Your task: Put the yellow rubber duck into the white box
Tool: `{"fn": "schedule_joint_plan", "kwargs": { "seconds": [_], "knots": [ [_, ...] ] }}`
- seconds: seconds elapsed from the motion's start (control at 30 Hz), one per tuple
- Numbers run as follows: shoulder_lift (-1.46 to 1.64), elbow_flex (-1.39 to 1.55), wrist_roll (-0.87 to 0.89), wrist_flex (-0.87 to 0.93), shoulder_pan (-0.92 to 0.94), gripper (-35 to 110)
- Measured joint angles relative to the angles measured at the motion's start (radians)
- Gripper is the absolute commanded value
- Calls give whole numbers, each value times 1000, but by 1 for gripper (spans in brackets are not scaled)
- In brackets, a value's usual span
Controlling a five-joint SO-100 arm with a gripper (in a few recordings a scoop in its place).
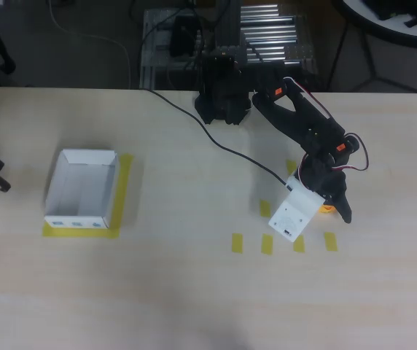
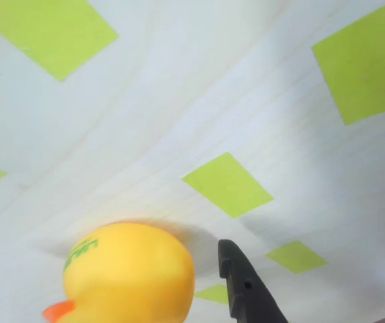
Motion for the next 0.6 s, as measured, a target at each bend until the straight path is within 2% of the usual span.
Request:
{"fn": "schedule_joint_plan", "kwargs": {
  "seconds": [0.43, 0.6],
  "knots": [
    [-17, -5, 0, 0, -43, 55],
    [-35, -5, 0, 0, -58, 48]
  ]
}}
